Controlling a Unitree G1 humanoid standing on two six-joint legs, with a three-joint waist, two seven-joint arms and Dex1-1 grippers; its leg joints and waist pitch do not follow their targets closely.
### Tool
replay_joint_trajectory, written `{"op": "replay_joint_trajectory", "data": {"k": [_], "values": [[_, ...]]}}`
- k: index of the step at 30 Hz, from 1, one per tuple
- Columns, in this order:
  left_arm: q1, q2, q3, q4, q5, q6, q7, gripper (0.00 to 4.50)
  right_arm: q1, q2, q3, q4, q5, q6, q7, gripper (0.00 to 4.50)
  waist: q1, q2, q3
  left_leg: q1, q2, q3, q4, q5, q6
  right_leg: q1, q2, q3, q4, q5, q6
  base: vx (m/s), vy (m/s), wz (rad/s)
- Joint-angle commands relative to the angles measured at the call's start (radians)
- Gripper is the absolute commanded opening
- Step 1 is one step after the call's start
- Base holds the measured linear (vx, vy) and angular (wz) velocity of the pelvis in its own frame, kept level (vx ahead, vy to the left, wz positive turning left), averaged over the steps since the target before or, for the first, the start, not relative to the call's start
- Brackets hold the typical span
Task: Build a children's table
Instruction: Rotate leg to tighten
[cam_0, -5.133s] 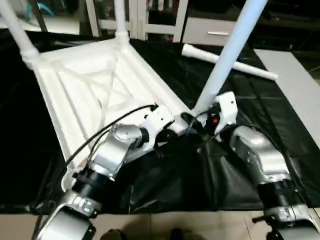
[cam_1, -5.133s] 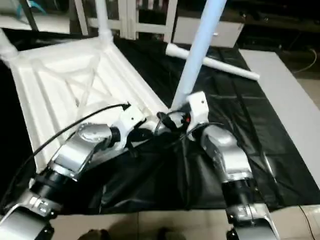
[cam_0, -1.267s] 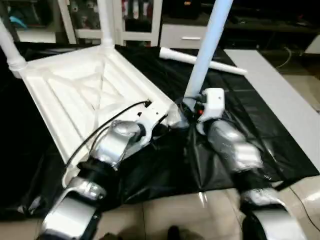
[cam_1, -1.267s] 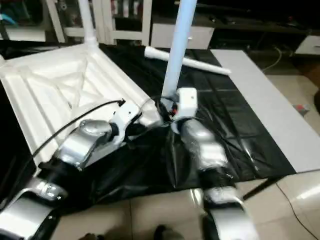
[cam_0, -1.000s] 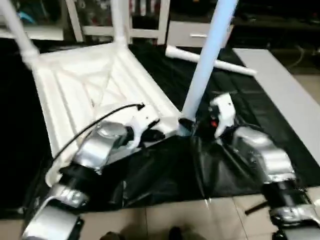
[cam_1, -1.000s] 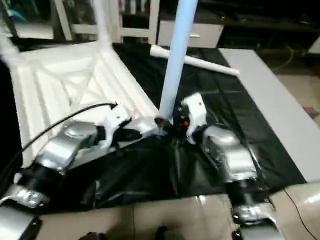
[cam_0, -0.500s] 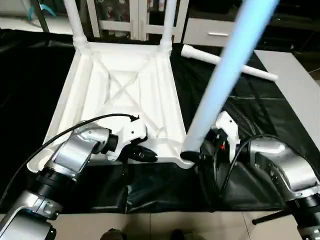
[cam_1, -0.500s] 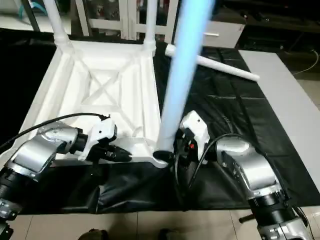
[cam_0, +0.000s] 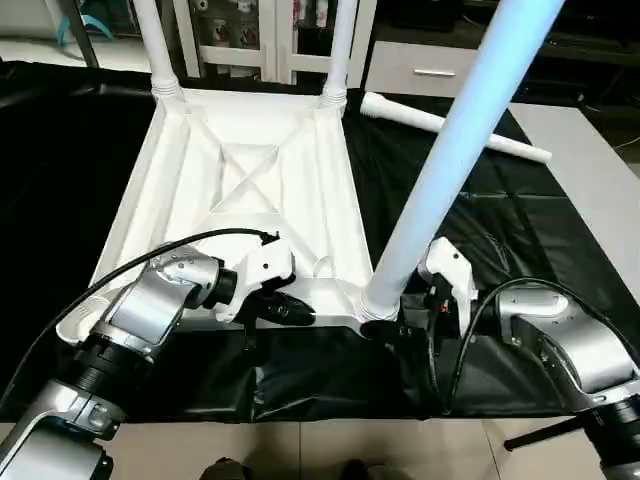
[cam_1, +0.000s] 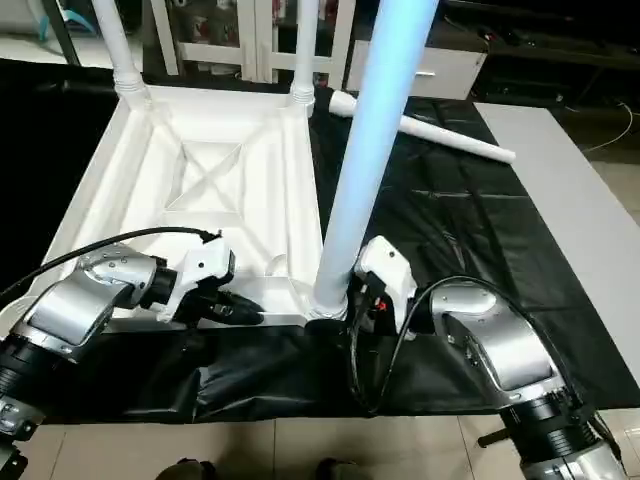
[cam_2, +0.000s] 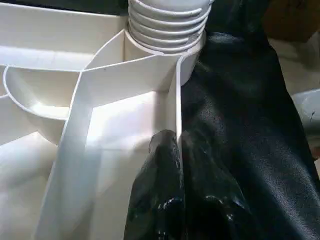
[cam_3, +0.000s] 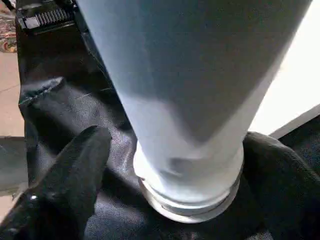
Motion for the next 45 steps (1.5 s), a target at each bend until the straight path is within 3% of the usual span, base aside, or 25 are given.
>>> {"op": "replay_joint_trajectory", "data": {"k": [1, 14, 24, 27, 30, 32, 34, 38, 40, 45], "values": [[0.013, 0.001, -0.053, 0.018, 0.02, 0.011, -0.024, 0.0, 0.007, -0.007, -0.003, 0.001, -0.007, -0.01, 0.0, 4.0, 0.0, 0.0, -0.065, 0.012, 0.042, -0.013, -0.059, -0.133, 0.07, 0.059, -0.05, 0.048, -0.055, -0.178, -0.218, 0.0, 0.0, 0.0], [0.015, 0.001, -0.056, 0.023, 0.019, 0.005, -0.026, 0.0, 0.015, -0.003, 0.011, 0.006, -0.014, -0.035, 0.016, 2.89, 0.003, -0.001, -0.071, 0.014, 0.042, -0.013, -0.055, -0.112, 0.08, 0.062, -0.049, 0.047, -0.047, -0.137, -0.234, 0.0, 0.0, 0.0], [0.023, 0.008, -0.052, 0.015, 0.018, 0.011, -0.027, 0.0, 0.014, 0.024, 0.007, 0.049, -0.034, -0.053, -0.013, 2.68, 0.002, -0.001, -0.069, 0.012, 0.04, -0.013, -0.054, -0.117, 0.079, 0.061, -0.049, 0.047, -0.048, -0.147, -0.233, 0.0, 0.0, 0.0], [0.033, 0.008, -0.027, -0.002, 0.014, 0.044, 0.013, 0.0, -0.008, 0.105, -0.027, 0.121, -0.052, -0.061, -0.138, 2.67, -0.003, -0.001, -0.065, 0.01, 0.04, -0.015, -0.058, -0.157, 0.057, 0.059, -0.05, 0.046, -0.056, -0.212, -0.216, 0.0, 0.0, 0.0], [0.048, -0.012, 0.004, -0.032, 0.019, 0.096, 0.098, 0.0, -0.031, 0.195, -0.059, 0.196, -0.071, -0.061, -0.28, 2.66, -0.021, -0.003, -0.061, 0.006, 0.04, -0.024, -0.067, -0.252, 0.0, 0.056, -0.052, 0.042, -0.07, -0.384, -0.167, -0.039, -0.006, -0.05], [0.059, -0.036, 0.015, -0.057, 0.028, 0.133, 0.157, 0.0, -0.041, 0.237, -0.07, 0.228, -0.082, -0.06, -0.347, 2.66, -0.031, -0.003, -0.057, 0.002, 0.039, -0.035, -0.073, -0.303, -0.027, 0.057, -0.056, 0.035, -0.083, -0.527, -0.107, -0.067, 0.003, -0.15], [0.069, -0.077, 0.035, -0.082, 0.036, 0.184, 0.238, 0.0, -0.059, 0.279, -0.077, 0.271, -0.101, -0.066, -0.42, 2.66, -0.037, 0.001, -0.054, 0.002, 0.039, -0.041, -0.076, -0.325, -0.036, 0.054, -0.057, 0.031, -0.093, -0.565, -0.092, -0.059, 0.009, -0.15], [0.067, -0.16, 0.065, -0.097, 0.06, 0.263, 0.387, 0.0, -0.111, 0.355, -0.098, 0.371, -0.125, -0.077, -0.537, 2.66, -0.043, 0.001, -0.055, 0.017, 0.035, -0.043, -0.073, -0.365, -0.029, 0.042, -0.054, 0.027, -0.108, -0.563, -0.084, 0.0, 0.0, 0.0], [0.064, -0.208, 0.076, -0.1, 0.066, 0.291, 0.452, 0.0, -0.143, 0.387, -0.108, 0.429, -0.141, -0.091, -0.597, 2.66, -0.05, 0.001, -0.054, 0.01, 0.035, -0.044, -0.076, -0.365, -0.025, 0.045, -0.048, 0.024, -0.103, -0.527, -0.096, 0.0, 0.0, 0.0], [0.044, -0.326, 0.053, -0.068, 0.101, 0.308, 0.591, 0.0, -0.234, 0.474, -0.136, 0.581, -0.158, -0.132, -0.725, 2.65, -0.062, 0.001, -0.056, 0.012, 0.033, -0.048, -0.076, -0.408, -0.024, 0.044, -0.048, 0.019, -0.109, -0.532, -0.08, 0.0, 0.0, 0.0]]}}
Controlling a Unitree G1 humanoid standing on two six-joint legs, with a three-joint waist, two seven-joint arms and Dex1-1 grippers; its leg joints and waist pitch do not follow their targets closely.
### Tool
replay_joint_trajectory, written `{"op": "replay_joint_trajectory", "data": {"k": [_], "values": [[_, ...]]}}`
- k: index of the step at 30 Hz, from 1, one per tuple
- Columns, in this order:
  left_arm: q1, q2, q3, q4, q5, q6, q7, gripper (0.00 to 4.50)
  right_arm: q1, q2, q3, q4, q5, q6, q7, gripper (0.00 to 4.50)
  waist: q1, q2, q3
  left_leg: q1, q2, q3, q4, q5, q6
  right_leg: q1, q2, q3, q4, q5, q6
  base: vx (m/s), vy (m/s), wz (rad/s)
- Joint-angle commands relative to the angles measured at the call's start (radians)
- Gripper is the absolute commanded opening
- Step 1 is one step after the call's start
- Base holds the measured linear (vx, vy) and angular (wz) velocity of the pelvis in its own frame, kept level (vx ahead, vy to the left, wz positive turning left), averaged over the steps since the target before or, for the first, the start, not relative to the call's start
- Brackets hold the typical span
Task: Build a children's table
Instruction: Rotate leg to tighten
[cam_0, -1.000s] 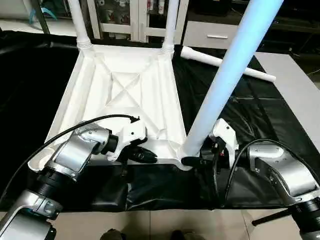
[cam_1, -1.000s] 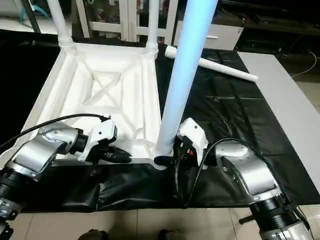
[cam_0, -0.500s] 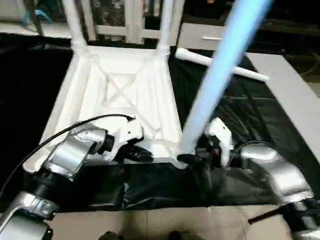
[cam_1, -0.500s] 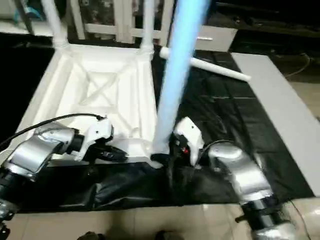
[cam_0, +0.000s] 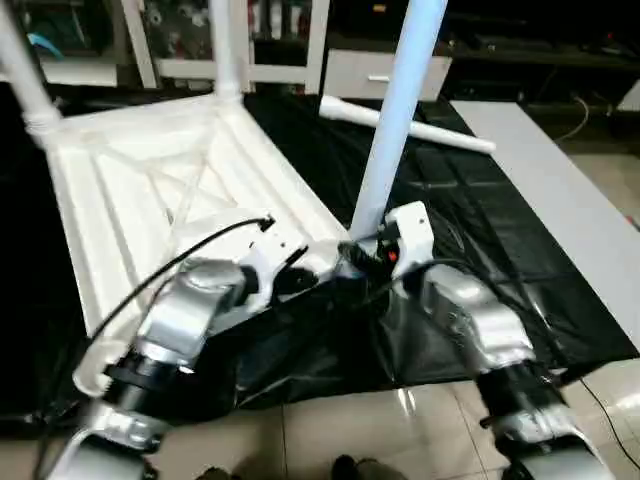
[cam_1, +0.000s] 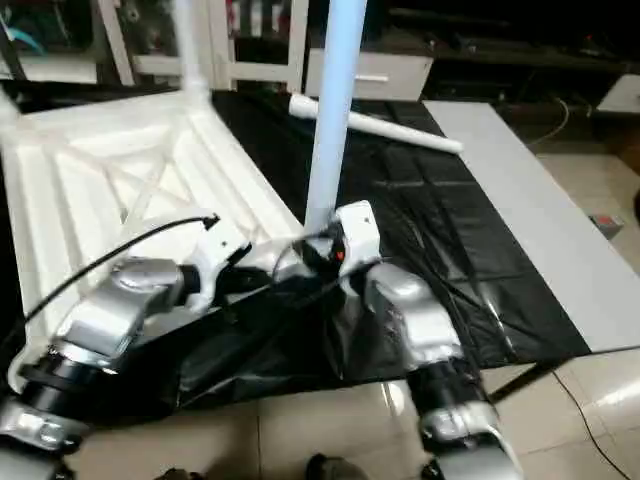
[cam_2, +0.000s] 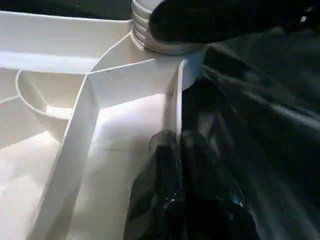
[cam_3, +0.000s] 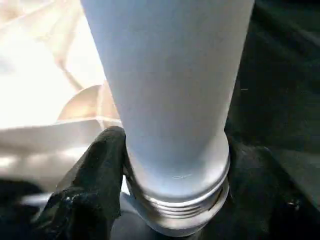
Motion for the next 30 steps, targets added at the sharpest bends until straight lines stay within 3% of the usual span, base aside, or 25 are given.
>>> {"op": "replay_joint_trajectory", "data": {"k": [1, 10, 11, 14, 15, 17, 22, 23, 24, 25, 27, 30], "values": [[-0.002, -0.058, -0.061, 0.014, -0.013, 0.01, 0.02, 0.0, -0.005, 0.022, 0.018, 0.092, -0.045, 0.012, -0.053, 2.65, -0.001, 0.012, -0.049, 0.009, 0.033, -0.027, -0.084, -0.418, -0.011, 0.042, -0.051, 0.033, -0.089, -0.528, -0.086, 0.0, 0.0, 0.0], [-0.017, -0.063, -0.065, 0.041, 0.013, 0.013, 0.051, 0.0, -0.029, 0.038, 0.015, 0.128, -0.04, -0.03, -0.013, 2.65, 0.004, 0.011, -0.048, 0.01, 0.032, -0.022, -0.084, -0.408, 0.009, 0.037, -0.05, 0.037, -0.089, -0.494, -0.093, 0.0, 0.0, 0.0], [-0.015, -0.052, -0.063, 0.042, 0.014, 0.011, 0.043, 0.0, -0.02, 0.034, 0.002, 0.106, -0.015, -0.029, 0.023, 3.21, 0.004, 0.013, -0.047, 0.011, 0.031, -0.022, -0.085, -0.423, 0.008, 0.036, -0.049, 0.037, -0.091, -0.505, -0.091, 0.0, 0.0, 0.0], [-0.013, -0.034, -0.068, 0.043, 0.011, 0.005, 0.026, 0.0, -0.006, 0.017, 0.009, 0.061, -0.007, -0.023, 0.057, 3.47, 0.006, 0.012, -0.047, 0.01, 0.032, -0.023, -0.086, -0.42, 0.011, 0.037, -0.049, 0.037, -0.091, -0.5, -0.091, 0.0, 0.0, 0.0], [-0.008, -0.012, -0.075, 0.04, 0.008, 0.001, -0.003, 0.0, 0.013, -0.005, 0.018, -0.005, 0.006, 0.002, 0.095, 3.63, 0.009, 0.007, -0.048, 0.008, 0.033, -0.02, -0.086, -0.396, 0.016, 0.037, -0.05, 0.041, -0.087, -0.468, -0.099, 0.0, 0.0, 0.0], [-0.003, 0.009, -0.082, 0.035, 0.005, -0.004, -0.032, 0.0, 0.03, -0.029, 0.028, -0.065, 0.017, 0.03, 0.125, 3.8, 0.015, 0.01, -0.05, 0.007, 0.035, -0.017, -0.087, -0.353, 0.026, 0.041, -0.047, 0.045, -0.079, -0.406, -0.11, 0.0, 0.0, 0.0], [0.02, 0.102, -0.121, 0.008, -0.027, -0.05, -0.2, 0.0, 0.103, -0.178, 0.095, -0.255, 0.039, 0.168, 0.283, 4.23, 0.025, 0.013, -0.053, 0.008, 0.036, -0.008, -0.083, -0.292, 0.046, 0.044, -0.044, 0.05, -0.069, -0.317, -0.146, 0.01, -0.006, 0.02], [0.027, 0.142, -0.143, -0.008, -0.039, -0.075, -0.275, 0.0, 0.132, -0.243, 0.127, -0.313, 0.038, 0.189, 0.352, 4.25, 0.038, 0.017, -0.057, 0.014, 0.038, -0.006, -0.079, -0.259, 0.054, 0.046, -0.045, 0.05, -0.067, -0.289, -0.156, 0.059, -0.039, 0.1], [0.031, 0.164, -0.156, -0.016, -0.046, -0.092, -0.316, 0.0, 0.147, -0.277, 0.144, -0.343, 0.037, 0.196, 0.389, 4.3, 0.043, 0.015, -0.055, 0.014, 0.038, -0.001, -0.079, -0.235, 0.065, 0.046, -0.044, 0.054, -0.062, -0.254, -0.167, 0.059, -0.039, 0.1], [0.036, 0.215, -0.18, -0.038, -0.065, -0.09, -0.399, 0.0, 0.187, -0.355, 0.171, -0.417, 0.035, 0.199, 0.467, 4.41, 0.046, 0.02, -0.055, 0.015, 0.039, 0.0, -0.078, -0.224, 0.065, 0.045, -0.044, 0.055, -0.06, -0.238, -0.176, 0.066, -0.041, 0.11], [0.036, 0.233, -0.187, -0.042, -0.071, -0.098, -0.429, 0.0, 0.201, -0.381, 0.177, -0.441, 0.032, 0.195, 0.491, 4.41, 0.056, 0.016, -0.058, 0.014, 0.04, 0.005, -0.075, -0.162, 0.075, 0.051, -0.04, 0.055, -0.047, -0.155, -0.199, 0.062, -0.031, 0.07], [0.03, 0.269, -0.199, -0.035, -0.079, -0.162, -0.5, 0.0, 0.232, -0.435, 0.181, -0.485, 0.028, 0.181, 0.536, 4.41, 0.064, 0.018, -0.06, 0.01, 0.04, 0.003, -0.074, -0.116, 0.082, 0.058, -0.04, 0.053, -0.037, -0.102, -0.226, 0.0, 0.0, 0.0]]}}
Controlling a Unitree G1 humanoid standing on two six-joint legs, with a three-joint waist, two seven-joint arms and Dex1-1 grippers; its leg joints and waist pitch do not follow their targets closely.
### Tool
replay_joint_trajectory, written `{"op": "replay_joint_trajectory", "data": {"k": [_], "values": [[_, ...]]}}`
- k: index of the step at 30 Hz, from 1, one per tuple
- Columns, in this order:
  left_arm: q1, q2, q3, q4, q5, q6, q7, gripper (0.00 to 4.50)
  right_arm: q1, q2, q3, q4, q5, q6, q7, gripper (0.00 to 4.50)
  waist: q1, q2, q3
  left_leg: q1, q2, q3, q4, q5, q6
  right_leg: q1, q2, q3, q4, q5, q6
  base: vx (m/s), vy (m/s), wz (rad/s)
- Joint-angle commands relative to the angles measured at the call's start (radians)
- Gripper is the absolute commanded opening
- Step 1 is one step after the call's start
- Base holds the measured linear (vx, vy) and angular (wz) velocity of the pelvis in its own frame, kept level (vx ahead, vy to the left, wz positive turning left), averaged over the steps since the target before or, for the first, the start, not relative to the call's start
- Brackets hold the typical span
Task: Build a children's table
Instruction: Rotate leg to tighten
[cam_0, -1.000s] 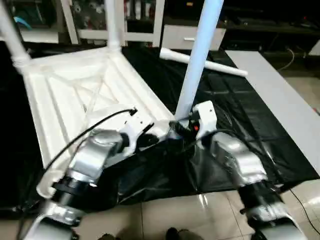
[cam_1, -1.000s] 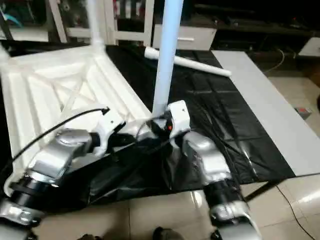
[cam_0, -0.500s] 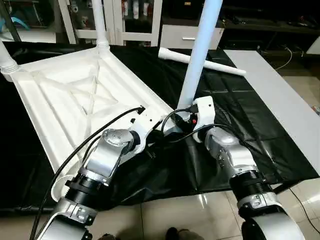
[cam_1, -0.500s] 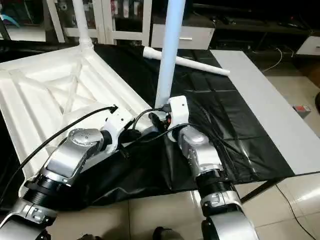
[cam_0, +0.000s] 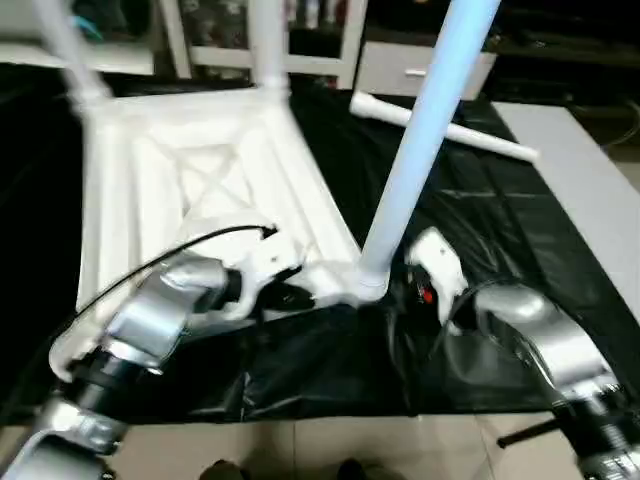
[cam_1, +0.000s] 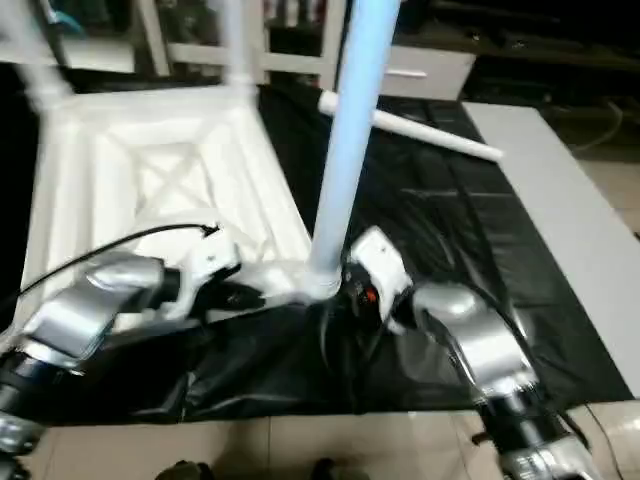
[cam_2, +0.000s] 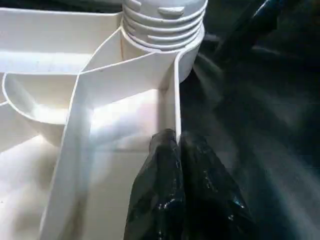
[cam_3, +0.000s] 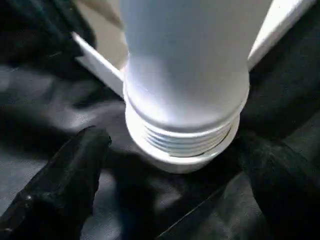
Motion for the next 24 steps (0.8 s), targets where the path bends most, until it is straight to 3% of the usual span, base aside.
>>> {"op": "replay_joint_trajectory", "data": {"k": [1, 4, 6, 8, 12, 13, 17, 20, 23, 24], "values": [[0.022, 0.015, -0.102, 0.035, 0.009, -0.034, -0.098, 0.0, 0.019, -0.044, 0.003, -0.057, 0.013, 0.002, 0.045, 4.41, -0.002, 0.01, -0.061, 0.013, 0.035, -0.002, -0.054, -0.127, 0.075, 0.06, -0.047, 0.049, -0.041, -0.12, -0.226, 0.0, 0.0, 0.0], [0.004, 0.028, -0.104, 0.066, 0.025, -0.054, -0.105, 0.0, 0.026, -0.046, -0.001, -0.078, 0.037, 0.011, 0.064, 4.41, -0.004, 0.014, -0.057, 0.014, 0.035, -0.001, -0.057, -0.171, 0.063, 0.058, -0.048, 0.051, -0.049, -0.172, -0.22, 0.0, 0.0, 0.0], [-0.009, 0.044, -0.114, 0.086, 0.031, -0.071, -0.119, 0.0, 0.026, -0.034, -0.004, -0.088, 0.052, 0.007, 0.068, 4.41, -0.004, 0.012, -0.054, 0.016, 0.037, -0.004, -0.061, -0.243, 0.035, 0.054, -0.053, 0.051, -0.061, -0.291, -0.192, 0.0, 0.0, 0.0], [-0.014, 0.047, -0.113, 0.098, 0.037, -0.081, -0.126, 0.0, 0.02, -0.017, -0.003, -0.085, 0.052, 0.002, 0.064, 4.41, -0.005, 0.012, -0.052, 0.016, 0.037, -0.007, -0.064, -0.26, 0.019, 0.052, -0.054, 0.051, -0.064, -0.337, -0.171, 0.0, 0.0, 0.0], [-0.021, 0.041, -0.109, 0.115, 0.041, -0.1, -0.12, 0.0, 0.004, -0.001, 0.015, -0.042, 0.02, -0.033, 0.058, 4.41, -0.007, 0.013, -0.054, 0.015, 0.038, -0.008, -0.064, -0.259, 0.006, 0.052, -0.054, 0.052, -0.062, -0.322, -0.171, 0.0, 0.0, 0.0], [-0.021, 0.041, -0.109, 0.116, 0.041, -0.102, -0.12, 0.0, 0.002, 0.0, 0.016, -0.037, 0.018, -0.038, 0.057, 4.41, -0.007, 0.009, -0.056, 0.016, 0.037, -0.007, -0.063, -0.254, 0.006, 0.053, -0.055, 0.051, -0.061, -0.315, -0.173, 0.0, 0.0, 0.0], [-0.021, 0.034, -0.111, 0.125, 0.045, -0.121, -0.111, 0.0, -0.022, 0.022, 0.002, 0.008, 0.014, -0.074, 0.04, 4.41, -0.006, 0.012, -0.058, 0.018, 0.037, -0.004, -0.059, -0.22, 0.016, 0.053, -0.053, 0.053, -0.054, -0.255, -0.195, 0.0, 0.0, 0.0], [-0.025, 0.033, -0.112, 0.132, 0.051, -0.143, -0.099, 0.0, -0.029, 0.032, -0.005, 0.02, 0.008, -0.084, 0.039, 4.04, -0.006, 0.011, -0.058, 0.013, 0.036, -0.005, -0.059, -0.212, 0.019, 0.058, -0.054, 0.051, -0.053, -0.256, -0.192, 0.0, 0.0, 0.0], [-0.029, 0.028, -0.11, 0.14, 0.062, -0.163, -0.081, 0.0, -0.033, 0.036, -0.003, 0.033, 0.004, -0.095, 0.042, 3.91, -0.006, 0.011, -0.055, 0.016, 0.037, -0.006, -0.061, -0.245, 0.015, 0.055, -0.056, 0.052, -0.061, -0.314, -0.175, 0.0, 0.0, 0.0], [-0.03, 0.028, -0.11, 0.141, 0.061, -0.164, -0.081, 0.0, -0.033, 0.037, -0.001, 0.035, 0.004, -0.097, 0.043, 3.67, -0.007, 0.005, -0.056, 0.017, 0.037, -0.006, -0.061, -0.252, 0.014, 0.054, -0.056, 0.051, -0.062, -0.33, -0.172, 0.0, 0.0, 0.0]]}}
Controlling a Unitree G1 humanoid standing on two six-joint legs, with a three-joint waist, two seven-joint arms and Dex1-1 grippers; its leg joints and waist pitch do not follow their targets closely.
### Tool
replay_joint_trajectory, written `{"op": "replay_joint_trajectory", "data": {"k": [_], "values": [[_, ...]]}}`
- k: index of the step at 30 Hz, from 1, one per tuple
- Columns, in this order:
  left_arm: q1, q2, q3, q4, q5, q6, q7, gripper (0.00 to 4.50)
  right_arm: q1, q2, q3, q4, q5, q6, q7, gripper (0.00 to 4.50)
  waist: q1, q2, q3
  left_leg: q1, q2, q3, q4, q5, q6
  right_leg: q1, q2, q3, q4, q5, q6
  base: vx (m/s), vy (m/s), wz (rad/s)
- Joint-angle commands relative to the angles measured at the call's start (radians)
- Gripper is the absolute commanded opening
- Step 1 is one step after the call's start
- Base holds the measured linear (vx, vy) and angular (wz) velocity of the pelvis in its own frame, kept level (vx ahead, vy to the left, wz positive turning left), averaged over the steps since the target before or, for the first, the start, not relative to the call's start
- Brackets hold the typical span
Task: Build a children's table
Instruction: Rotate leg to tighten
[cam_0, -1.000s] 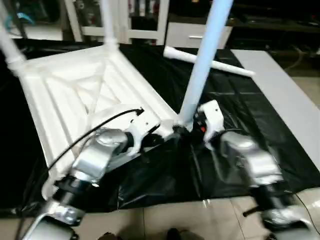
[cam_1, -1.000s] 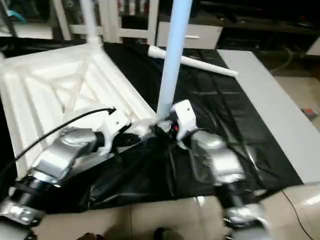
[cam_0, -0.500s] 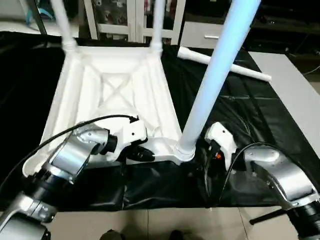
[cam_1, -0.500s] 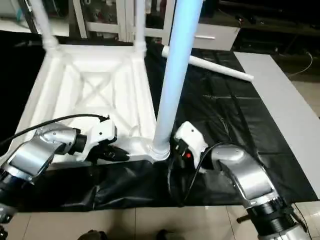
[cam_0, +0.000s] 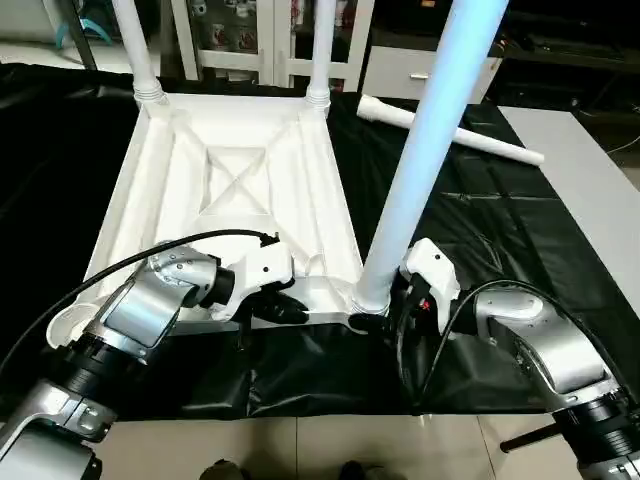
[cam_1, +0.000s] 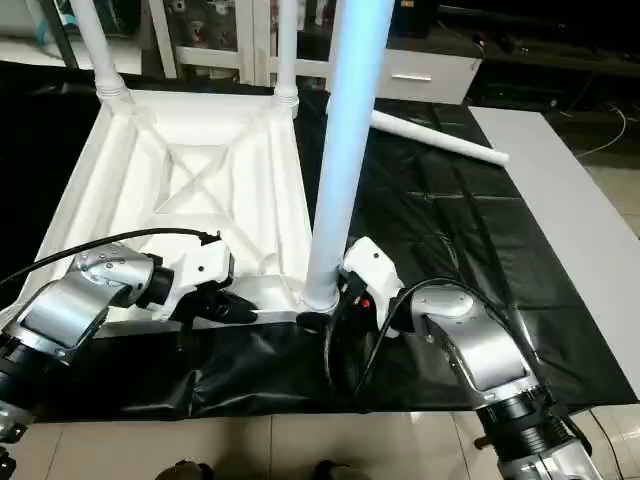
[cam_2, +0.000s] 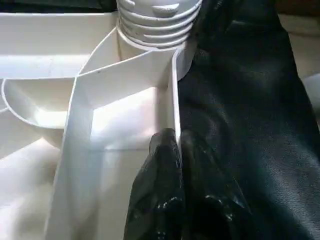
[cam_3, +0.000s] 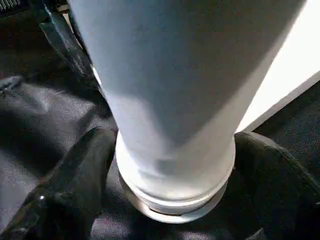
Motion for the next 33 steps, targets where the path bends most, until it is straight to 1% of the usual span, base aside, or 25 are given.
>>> {"op": "replay_joint_trajectory", "data": {"k": [1, 2, 3, 5, 7, 9, 11, 14, 21, 22, 23, 24, 25, 26, 27, 28, 29, 30, 31, 32, 33], "values": [[0.016, -0.005, -0.063, 0.036, 0.049, 0.002, 0.005, 0.0, -0.02, 0.001, -0.004, 0.005, -0.008, -0.014, 0.001, 3.67, -0.002, 0.008, -0.054, 0.016, 0.038, -0.01, -0.068, -0.257, 0.017, 0.042, -0.054, 0.048, -0.064, -0.34, -0.176, 0.0, 0.0, 0.0], [0.016, -0.004, -0.064, 0.036, 0.049, 0.001, 0.004, 0.0, -0.02, 0.0, -0.002, 0.008, -0.008, -0.017, 0.003, 3.63, -0.002, 0.009, -0.053, 0.015, 0.038, -0.012, -0.07, -0.274, 0.012, 0.043, -0.056, 0.048, -0.068, -0.374, -0.167, 0.0, 0.0, 0.0], [0.016, -0.004, -0.066, 0.035, 0.049, -0.001, 0.002, 0.0, -0.02, 0.001, 0.0, 0.015, -0.006, -0.025, 0.008, 3.46, -0.002, 0.009, -0.054, 0.014, 0.038, -0.013, -0.071, -0.274, 0.01, 0.044, -0.056, 0.047, -0.068, -0.384, -0.16, 0.0, 0.0, 0.0], [0.016, -0.004, -0.067, 0.034, 0.049, -0.002, 0.001, 0.0, -0.021, 0.002, 0.0, 0.02, -0.004, -0.029, 0.01, 3.24, -0.002, 0.009, -0.054, 0.013, 0.038, -0.014, -0.071, -0.272, 0.009, 0.043, -0.056, 0.047, -0.069, -0.385, -0.156, 0.0, 0.0, 0.0], [0.016, -0.004, -0.067, 0.033, 0.049, -0.003, 0.001, 0.0, -0.021, 0.004, -0.001, 0.022, -0.002, -0.032, 0.013, 3.18, -0.002, 0.009, -0.057, 0.014, 0.039, -0.013, -0.07, -0.262, 0.011, 0.044, -0.056, 0.047, -0.066, -0.367, -0.16, 0.0, 0.0, 0.0], [0.016, -0.005, -0.067, 0.035, 0.05, -0.008, -0.001, 0.0, -0.02, 0.007, -0.004, 0.025, -0.002, -0.036, 0.018, 2.9, -0.003, 0.009, -0.056, 0.012, 0.038, -0.013, -0.07, -0.256, 0.013, 0.045, -0.054, 0.047, -0.065, -0.353, -0.165, 0.0, 0.0, 0.0], [0.016, -0.006, -0.067, 0.038, 0.051, -0.012, -0.003, 0.0, -0.019, 0.009, -0.005, 0.028, -0.002, -0.04, 0.022, 2.81, -0.003, 0.009, -0.057, 0.011, 0.038, -0.013, -0.07, -0.248, 0.014, 0.048, -0.055, 0.047, -0.063, -0.341, -0.17, 0.0, 0.0, 0.0], [0.018, -0.004, -0.068, 0.037, 0.05, -0.014, -0.003, 0.0, -0.017, 0.011, -0.006, 0.03, -0.001, -0.048, 0.024, 2.75, -0.003, 0.009, -0.058, 0.013, 0.038, -0.013, -0.07, -0.253, 0.014, 0.047, -0.056, 0.047, -0.064, -0.35, -0.17, 0.0, 0.0, 0.0], [0.022, -0.002, -0.07, 0.037, 0.047, -0.013, -0.004, 0.0, -0.013, 0.022, -0.01, 0.048, -0.001, -0.06, 0.016, 2.73, -0.003, 0.01, -0.058, 0.012, 0.038, -0.013, -0.069, -0.251, 0.015, 0.047, -0.056, 0.047, -0.063, -0.343, -0.175, 0.0, 0.0, 0.0], [0.025, -0.008, -0.066, 0.036, 0.042, -0.007, 0.001, 0.0, -0.02, 0.052, -0.028, 0.076, -0.002, -0.06, -0.03, 2.73, -0.005, 0.008, -0.055, 0.012, 0.038, -0.014, -0.071, -0.261, 0.013, 0.047, -0.056, 0.046, -0.065, -0.359, -0.172, 0.0, 0.0, 0.0], [0.025, -0.009, -0.065, 0.036, 0.041, -0.006, 0.002, 0.0, -0.022, 0.058, -0.031, 0.081, -0.002, -0.06, -0.038, 2.73, -0.005, 0.009, -0.055, 0.013, 0.037, -0.014, -0.071, -0.274, 0.01, 0.045, -0.056, 0.046, -0.068, -0.384, -0.166, 0.0, 0.0, 0.0], [0.028, -0.019, -0.058, 0.036, 0.034, 0.002, 0.013, 0.0, -0.032, 0.095, -0.052, 0.114, -0.003, -0.056, -0.094, 2.73, -0.007, 0.009, -0.054, 0.013, 0.037, -0.015, -0.072, -0.282, 0.008, 0.044, -0.058, 0.046, -0.07, -0.4, -0.163, 0.0, 0.0, 0.0], [0.03, -0.028, -0.054, 0.036, 0.031, 0.008, 0.023, 0.0, -0.038, 0.114, -0.059, 0.13, -0.005, -0.056, -0.122, 2.73, -0.009, 0.008, -0.051, 0.013, 0.036, -0.018, -0.074, -0.309, -0.002, 0.043, -0.058, 0.044, -0.076, -0.452, -0.149, 0.0, 0.0, 0.0], [0.031, -0.052, -0.047, 0.04, 0.03, 0.022, 0.057, 0.0, -0.051, 0.162, -0.076, 0.167, -0.006, -0.057, -0.187, 2.73, -0.013, 0.007, -0.049, 0.011, 0.035, -0.02, -0.076, -0.324, -0.008, 0.043, -0.06, 0.043, -0.077, -0.483, -0.141, 0.0, 0.0, 0.0], [0.032, -0.071, -0.041, 0.043, 0.03, 0.033, 0.085, 0.0, -0.06, 0.195, -0.085, 0.191, -0.007, -0.058, -0.228, 2.73, -0.022, 0.006, -0.048, 0.009, 0.033, -0.027, -0.078, -0.348, -0.023, 0.045, -0.061, 0.038, -0.082, -0.548, -0.121, 0.0, 0.0, 0.0], [0.032, -0.071, -0.041, 0.043, 0.03, 0.033, 0.085, 0.0, -0.06, 0.195, -0.085, 0.191, -0.007, -0.058, -0.228, 2.73, -0.029, 0.007, -0.048, 0.011, 0.032, -0.032, -0.078, -0.37, -0.032, 0.043, -0.064, 0.035, -0.09, -0.602, -0.1, 0.0, 0.0, 0.0], [0.032, -0.072, -0.04, 0.043, 0.03, 0.033, 0.087, 0.0, -0.061, 0.198, -0.085, 0.192, -0.007, -0.058, -0.231, 2.72, -0.032, 0.008, -0.048, 0.01, 0.032, -0.035, -0.079, -0.378, -0.029, 0.044, -0.065, 0.034, -0.095, -0.626, -0.083, 0.0, 0.0, 0.0], [0.032, -0.082, -0.037, 0.045, 0.03, 0.039, 0.102, 0.0, -0.066, 0.215, -0.09, 0.206, -0.008, -0.06, -0.251, 2.72, -0.034, 0.008, -0.045, 0.009, 0.032, -0.036, -0.08, -0.386, -0.027, 0.041, -0.065, 0.035, -0.097, -0.633, -0.079, 0.0, 0.0, 0.0], [0.021, -0.131, -0.024, 0.07, 0.045, 0.062, 0.185, 0.0, -0.098, 0.295, -0.111, 0.272, -0.013, -0.079, -0.344, 2.72, -0.036, 0.006, -0.044, 0.012, 0.032, -0.038, -0.08, -0.401, -0.024, 0.037, -0.064, 0.034, -0.1, -0.638, -0.075, 0.0, 0.0, 0.0], [0.012, -0.163, -0.014, 0.087, 0.054, 0.08, 0.24, 0.0, -0.119, 0.342, -0.123, 0.314, -0.016, -0.09, -0.4, 2.72, -0.04, 0.006, -0.043, 0.012, 0.032, -0.036, -0.078, -0.411, -0.027, 0.031, -0.065, 0.035, -0.099, -0.644, -0.079, 0.0, 0.0, 0.0], [0.009, -0.171, -0.012, 0.091, 0.056, 0.084, 0.253, 0.0, -0.124, 0.353, -0.126, 0.324, -0.016, -0.092, -0.413, 2.72, -0.049, 0.006, -0.041, 0.016, 0.027, -0.044, -0.076, -0.445, -0.039, 0.03, -0.067, 0.025, -0.109, -0.708, -0.066, 0.0, 0.0, 0.0]]}}
